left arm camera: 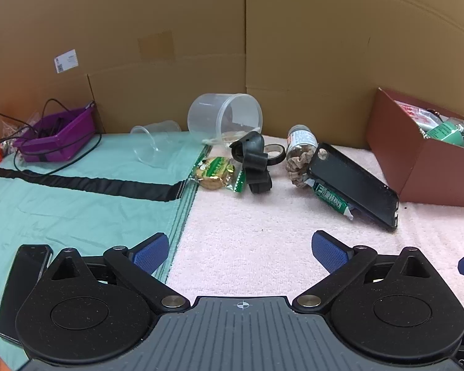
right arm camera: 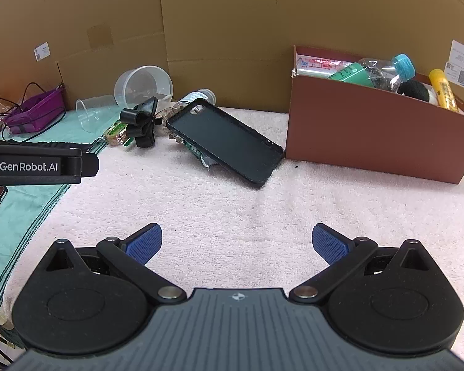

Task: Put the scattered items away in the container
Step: 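Reach both grippers toward the black phone case lying on the towel, then close the left gripper on the phone case edge and drag it clear, then lift the phone case with the left gripper and drop it into the box, then withdraw both grippers from the box back over the table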

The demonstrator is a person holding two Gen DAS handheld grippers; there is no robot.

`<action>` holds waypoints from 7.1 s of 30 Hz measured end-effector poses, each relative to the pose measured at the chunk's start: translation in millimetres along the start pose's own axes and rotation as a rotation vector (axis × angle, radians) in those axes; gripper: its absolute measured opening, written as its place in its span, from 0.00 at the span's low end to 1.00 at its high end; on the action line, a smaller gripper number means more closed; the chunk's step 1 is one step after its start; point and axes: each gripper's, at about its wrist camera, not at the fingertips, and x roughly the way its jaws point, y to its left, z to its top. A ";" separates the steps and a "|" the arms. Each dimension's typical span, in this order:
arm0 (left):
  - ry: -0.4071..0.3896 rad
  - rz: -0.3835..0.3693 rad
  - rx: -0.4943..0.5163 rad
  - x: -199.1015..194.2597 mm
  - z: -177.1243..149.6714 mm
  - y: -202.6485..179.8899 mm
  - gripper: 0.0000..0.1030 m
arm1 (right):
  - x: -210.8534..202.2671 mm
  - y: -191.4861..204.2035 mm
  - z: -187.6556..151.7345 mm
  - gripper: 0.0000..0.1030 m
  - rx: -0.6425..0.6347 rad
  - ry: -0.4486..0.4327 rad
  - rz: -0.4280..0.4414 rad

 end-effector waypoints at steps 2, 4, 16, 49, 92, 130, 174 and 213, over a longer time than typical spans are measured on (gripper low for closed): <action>0.001 0.016 0.009 3.5 0.8 -1.6 1.00 | 2.5 -1.3 0.3 1.00 0.003 0.004 0.000; 0.005 0.025 0.017 7.3 1.6 -3.0 1.00 | 5.6 -2.7 0.5 1.00 0.005 0.008 -0.001; -0.021 -0.032 0.086 24.2 10.9 -19.2 1.00 | 31.3 -16.4 5.3 1.00 0.033 0.044 -0.015; 0.113 -0.328 0.032 110.2 61.8 -39.0 0.30 | 95.3 -45.7 52.0 0.47 0.132 -0.044 0.077; 0.216 -0.278 0.159 37.5 -13.8 -20.4 0.24 | 24.8 -20.2 -6.9 0.14 -0.022 -0.012 0.074; -0.073 -0.440 0.236 27.8 164.0 -177.9 0.16 | -32.5 -159.7 147.1 0.05 0.074 -0.358 -0.155; -0.078 -0.394 0.194 66.7 137.5 -171.5 1.00 | 27.3 -153.2 133.7 0.99 -0.038 -0.342 -0.319; 0.030 -0.232 -0.014 37.5 20.6 -3.5 1.00 | 23.5 20.1 14.9 1.00 -0.179 -0.215 -0.076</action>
